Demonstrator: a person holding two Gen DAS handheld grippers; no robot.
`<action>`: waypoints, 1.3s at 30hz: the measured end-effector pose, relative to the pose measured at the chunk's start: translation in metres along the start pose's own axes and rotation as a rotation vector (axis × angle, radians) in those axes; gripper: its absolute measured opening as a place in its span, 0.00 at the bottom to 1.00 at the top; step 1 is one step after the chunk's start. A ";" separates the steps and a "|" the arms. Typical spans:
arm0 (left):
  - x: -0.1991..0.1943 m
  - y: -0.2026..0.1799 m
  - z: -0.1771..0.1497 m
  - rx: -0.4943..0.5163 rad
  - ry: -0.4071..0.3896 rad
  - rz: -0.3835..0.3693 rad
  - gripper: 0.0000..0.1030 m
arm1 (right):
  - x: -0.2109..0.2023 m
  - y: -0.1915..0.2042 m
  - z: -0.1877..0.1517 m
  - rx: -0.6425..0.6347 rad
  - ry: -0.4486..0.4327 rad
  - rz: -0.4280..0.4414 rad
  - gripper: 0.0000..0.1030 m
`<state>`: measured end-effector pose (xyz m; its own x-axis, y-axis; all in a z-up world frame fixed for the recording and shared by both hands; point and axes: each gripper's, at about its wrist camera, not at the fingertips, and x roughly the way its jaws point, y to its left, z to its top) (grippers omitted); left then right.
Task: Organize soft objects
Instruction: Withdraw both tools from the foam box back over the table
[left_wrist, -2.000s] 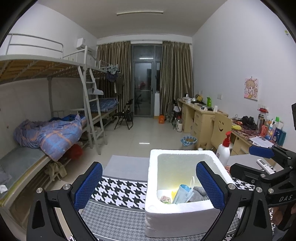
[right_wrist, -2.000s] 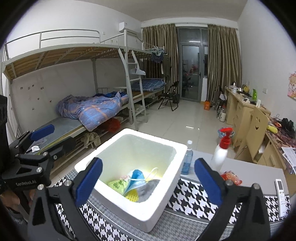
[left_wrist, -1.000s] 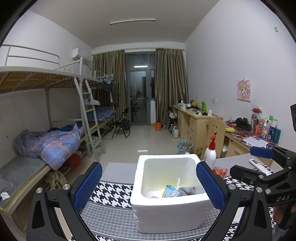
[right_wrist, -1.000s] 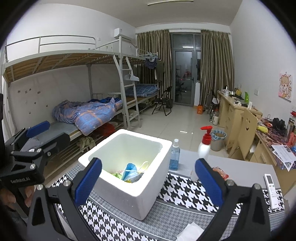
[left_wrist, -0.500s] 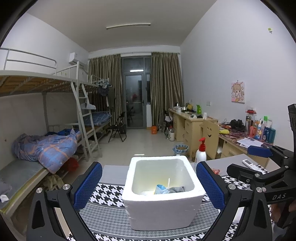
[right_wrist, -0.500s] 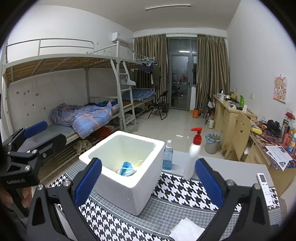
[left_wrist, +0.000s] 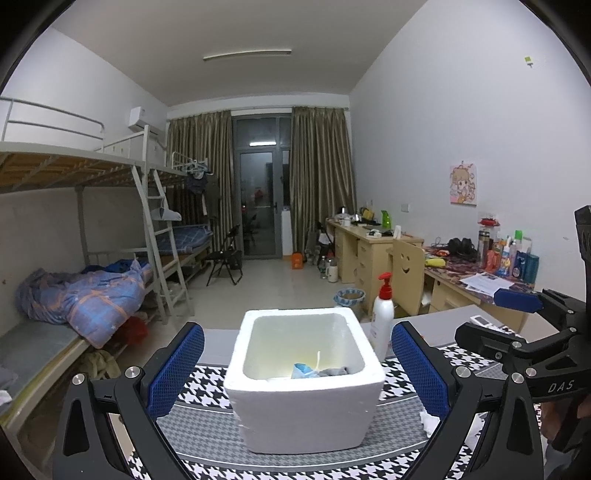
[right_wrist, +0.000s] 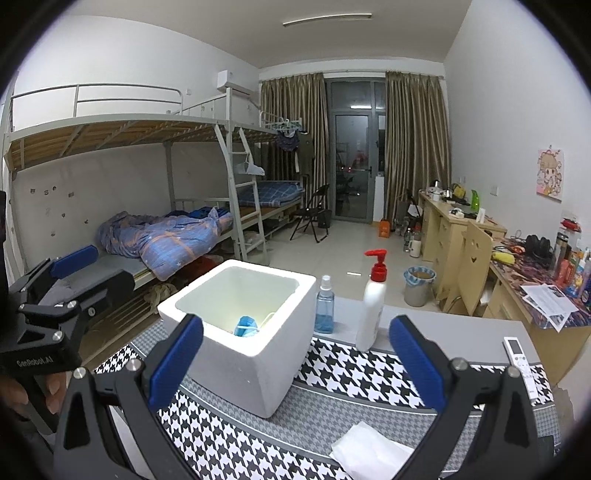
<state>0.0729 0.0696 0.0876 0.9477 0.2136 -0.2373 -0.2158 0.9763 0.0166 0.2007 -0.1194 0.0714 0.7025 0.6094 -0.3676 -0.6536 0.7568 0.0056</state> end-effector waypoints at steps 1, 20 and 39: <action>0.000 -0.001 0.000 0.001 0.001 -0.005 0.99 | -0.001 -0.002 -0.001 0.001 0.001 -0.004 0.99; 0.003 -0.017 -0.013 0.002 0.016 -0.081 0.99 | -0.018 -0.020 -0.021 0.028 0.004 -0.064 0.99; 0.013 -0.030 -0.030 0.002 0.060 -0.134 0.99 | -0.024 -0.044 -0.042 0.082 0.034 -0.103 0.99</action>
<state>0.0845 0.0416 0.0551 0.9520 0.0789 -0.2956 -0.0878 0.9960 -0.0170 0.2011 -0.1775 0.0405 0.7539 0.5199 -0.4017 -0.5520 0.8328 0.0418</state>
